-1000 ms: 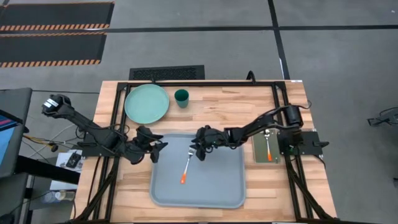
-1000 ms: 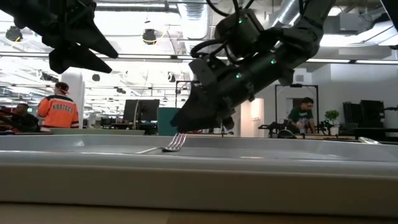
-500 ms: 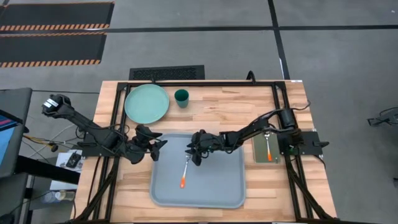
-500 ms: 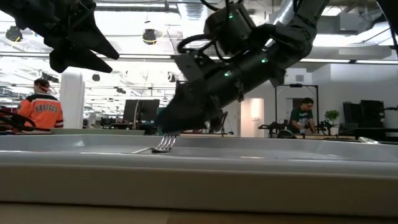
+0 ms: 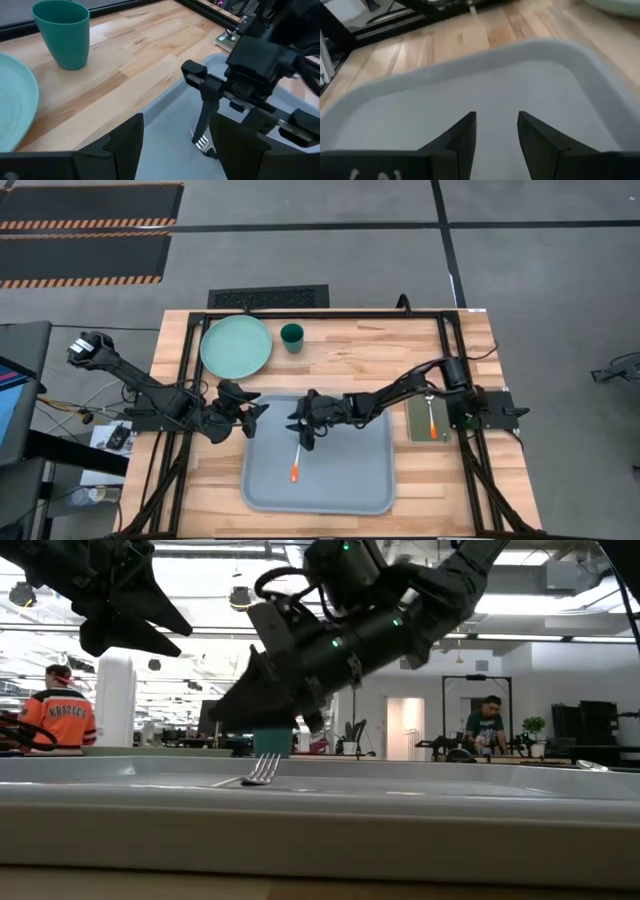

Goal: Pick and place plate/cup/fork/spoon on tray
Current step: Put the orange fork on the blue serving tray

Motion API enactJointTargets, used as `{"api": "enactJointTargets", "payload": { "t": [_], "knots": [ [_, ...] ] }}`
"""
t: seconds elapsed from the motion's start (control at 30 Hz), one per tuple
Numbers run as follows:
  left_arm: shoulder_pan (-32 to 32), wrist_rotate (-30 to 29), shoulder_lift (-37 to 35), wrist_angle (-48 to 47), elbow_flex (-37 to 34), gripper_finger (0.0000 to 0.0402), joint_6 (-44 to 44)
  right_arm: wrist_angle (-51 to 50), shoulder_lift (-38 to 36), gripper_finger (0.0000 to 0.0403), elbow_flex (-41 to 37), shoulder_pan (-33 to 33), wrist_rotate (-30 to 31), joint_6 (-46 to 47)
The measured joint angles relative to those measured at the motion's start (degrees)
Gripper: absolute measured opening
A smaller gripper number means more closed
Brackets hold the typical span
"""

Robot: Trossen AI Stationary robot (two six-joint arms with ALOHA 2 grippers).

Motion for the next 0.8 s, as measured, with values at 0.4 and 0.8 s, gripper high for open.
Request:
{"api": "enactJointTargets", "payload": {
  "t": [0.4, 0.8],
  "knots": [
    [0.00, 0.10, 0.00, -0.69, -0.02, 0.0212, -1.09, -21.92, -9.40, 0.0168, 0.05, 4.81, 7.28, -0.39],
    [0.02, -1.72, 0.00, -13.86, -0.02, 0.0212, -15.90, -27.97, -4.72, 0.0168, 0.02, 5.34, 18.12, 1.30]
  ]
}}
